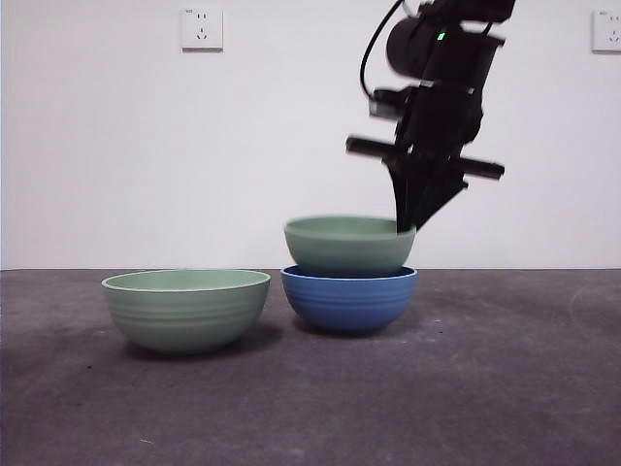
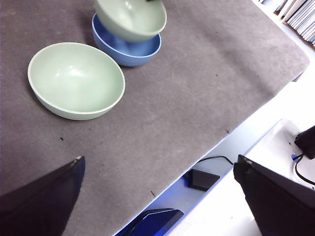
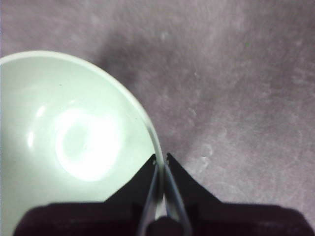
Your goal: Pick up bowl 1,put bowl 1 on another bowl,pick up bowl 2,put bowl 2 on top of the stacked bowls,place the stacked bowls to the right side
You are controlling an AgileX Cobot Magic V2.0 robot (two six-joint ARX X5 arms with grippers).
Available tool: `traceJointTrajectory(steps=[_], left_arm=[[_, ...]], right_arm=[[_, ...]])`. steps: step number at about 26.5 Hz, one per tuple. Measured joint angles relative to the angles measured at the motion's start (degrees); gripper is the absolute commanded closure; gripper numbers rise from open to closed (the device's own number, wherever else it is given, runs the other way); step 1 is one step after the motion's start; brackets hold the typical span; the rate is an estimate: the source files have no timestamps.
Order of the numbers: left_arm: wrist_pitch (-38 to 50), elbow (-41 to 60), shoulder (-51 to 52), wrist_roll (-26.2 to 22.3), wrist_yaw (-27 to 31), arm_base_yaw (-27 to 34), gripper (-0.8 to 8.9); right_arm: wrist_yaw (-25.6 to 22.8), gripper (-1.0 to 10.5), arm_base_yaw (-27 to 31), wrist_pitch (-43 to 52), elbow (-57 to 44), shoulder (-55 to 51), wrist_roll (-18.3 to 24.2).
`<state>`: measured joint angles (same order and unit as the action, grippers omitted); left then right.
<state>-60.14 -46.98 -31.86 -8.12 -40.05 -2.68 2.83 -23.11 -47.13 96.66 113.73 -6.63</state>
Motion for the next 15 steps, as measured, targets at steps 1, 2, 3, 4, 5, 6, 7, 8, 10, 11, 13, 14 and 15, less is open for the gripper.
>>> traceJointTrajectory(steps=[1,2,3,4,5,6,7,8,10,11,13,14,15], left_arm=[[0.00,0.00,0.00,0.00,0.00,0.00,1.54],[0.02,0.00,0.00,0.00,0.00,0.00,1.54],[0.02,0.00,0.00,0.00,-0.02,0.00,1.54],[0.00,0.00,0.00,0.00,0.00,0.00,1.54],[0.02,0.00,0.00,0.00,0.00,0.00,1.54],[0.02,0.00,0.00,0.00,0.00,0.00,1.54],[0.02,0.00,0.00,0.00,0.00,0.00,1.54],[0.02,0.00,0.00,0.00,0.00,0.00,1.54],[0.02,0.00,0.00,0.00,0.00,0.00,1.54],[0.02,0.00,0.00,0.00,-0.02,0.00,1.54],[0.02,0.00,0.00,0.00,0.00,0.00,1.54],[0.04,0.00,0.00,0.00,0.00,0.00,1.54],[0.07,0.00,0.00,0.00,-0.02,0.00,1.54]], right_arm=[[-0.09,9.6,-0.13,0.02,0.00,0.55,0.02],[-0.09,9.6,-0.17,-0.02,0.00,0.92,0.04],[-0.09,9.6,-0.17,-0.02,0.00,1.11,0.04],[-0.09,9.6,-0.17,-0.02,0.00,1.16,0.09],[-0.09,9.6,-0.17,0.00,0.00,1.16,0.20],[-0.09,9.6,-0.17,0.00,0.00,1.16,0.22],[-0.07,9.6,-0.17,0.00,0.04,1.16,0.22],[-0.07,9.5,-0.17,-0.13,0.04,1.16,0.22],[-0.07,9.2,-0.17,-1.14,0.09,1.16,0.22],[-0.07,8.8,-0.20,-1.77,0.09,1.16,0.22],[-0.04,8.3,-0.24,-2.64,0.09,1.16,0.22],[-0.04,8.2,-0.33,-2.69,0.09,1.16,0.22],[-0.07,8.2,-0.48,-2.60,0.09,1.16,0.22]])
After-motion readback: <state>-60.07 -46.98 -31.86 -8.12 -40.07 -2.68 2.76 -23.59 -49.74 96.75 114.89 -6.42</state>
